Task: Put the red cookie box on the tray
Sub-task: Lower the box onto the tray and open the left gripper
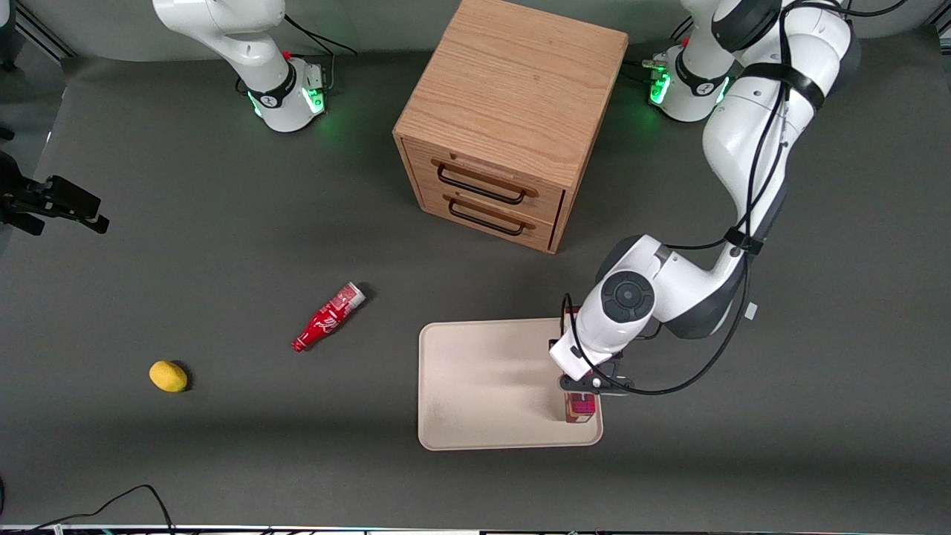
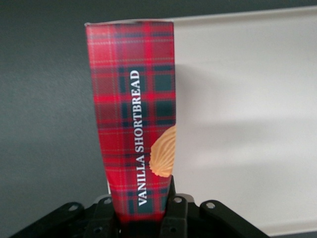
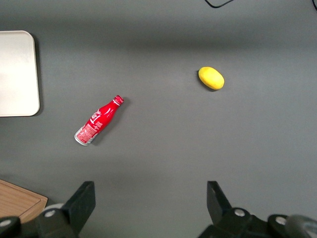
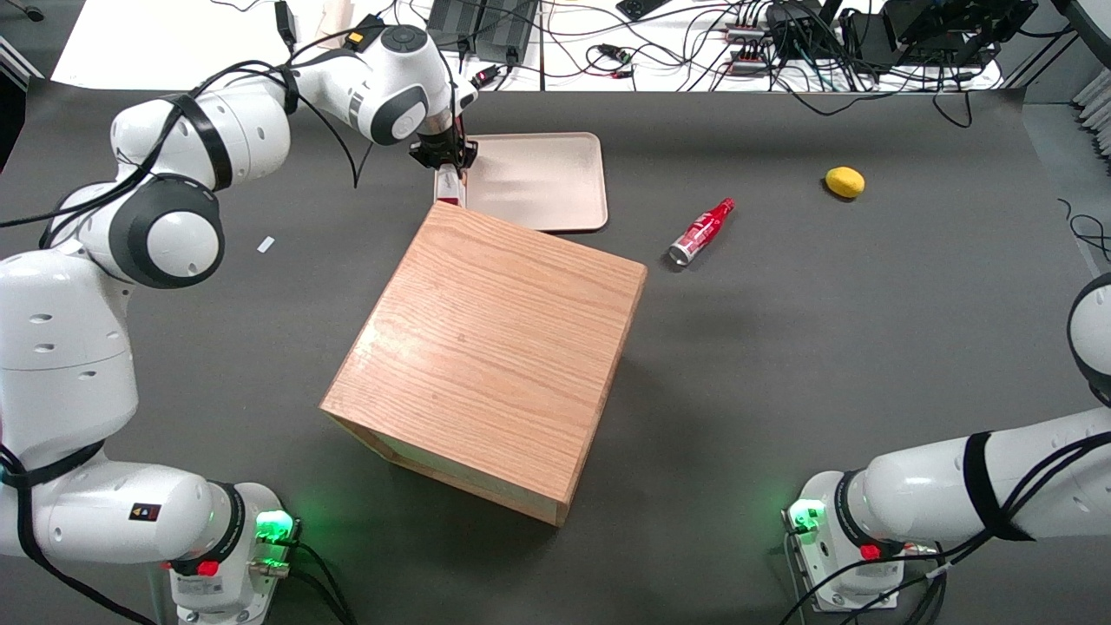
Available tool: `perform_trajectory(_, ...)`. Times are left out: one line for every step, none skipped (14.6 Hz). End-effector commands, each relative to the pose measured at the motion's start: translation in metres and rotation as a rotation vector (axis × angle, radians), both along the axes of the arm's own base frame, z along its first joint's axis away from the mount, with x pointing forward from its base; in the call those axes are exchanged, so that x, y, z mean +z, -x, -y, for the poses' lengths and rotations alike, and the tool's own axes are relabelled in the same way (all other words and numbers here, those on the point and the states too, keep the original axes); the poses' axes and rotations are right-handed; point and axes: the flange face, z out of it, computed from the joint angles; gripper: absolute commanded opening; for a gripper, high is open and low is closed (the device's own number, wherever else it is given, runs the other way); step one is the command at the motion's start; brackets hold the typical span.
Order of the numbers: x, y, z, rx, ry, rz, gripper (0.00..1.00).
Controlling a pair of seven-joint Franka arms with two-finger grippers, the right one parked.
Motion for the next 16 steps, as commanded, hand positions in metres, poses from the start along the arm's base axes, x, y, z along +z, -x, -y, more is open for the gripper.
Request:
perform_trajectory(0.000, -0.011, 0.002, -0.002, -0.011, 0.021, 0.00)
perform_trajectory(-0.001, -0.011, 0.003, -0.001, -0.008, 0.022, 0.00)
perform_trajectory(-0.004, -0.011, 0.003, -0.002, -0.006, 0.022, 0.00)
perform_trajectory(-0.005, -0.011, 0.002, -0.001, -0.008, 0.021, 0.00)
perform_trajectory(-0.005, -0.011, 0.002, -0.004, -0.010, 0.022, 0.05)
perform_trajectory(-0.005, -0.013, -0.001, -0.003, -0.014, 0.025, 0.74)
perform_trajectory(-0.005, -0.013, -0.001, -0.008, -0.017, 0.025, 1.00)
perform_trajectory(-0.004, -0.013, -0.004, -0.003, -0.021, 0.024, 1.00)
perform_trajectory(0.000, -0.014, -0.006, -0.001, -0.027, 0.021, 1.00)
perform_trajectory(0.007, -0.016, -0.011, 0.004, -0.034, 0.024, 1.00)
perform_trajectory(0.016, -0.015, -0.011, 0.004, -0.040, 0.020, 1.00)
perform_trajectory(0.027, -0.013, -0.013, 0.003, -0.057, 0.005, 1.00)
perform_trajectory(0.040, -0.010, -0.017, 0.008, -0.081, -0.021, 1.00)
perform_trajectory(0.063, -0.006, -0.017, 0.012, -0.097, -0.033, 1.00)
perform_trajectory(0.090, -0.003, -0.019, 0.025, -0.105, -0.043, 1.00)
perform_trajectory(0.120, 0.000, -0.023, 0.043, -0.097, -0.053, 1.00)
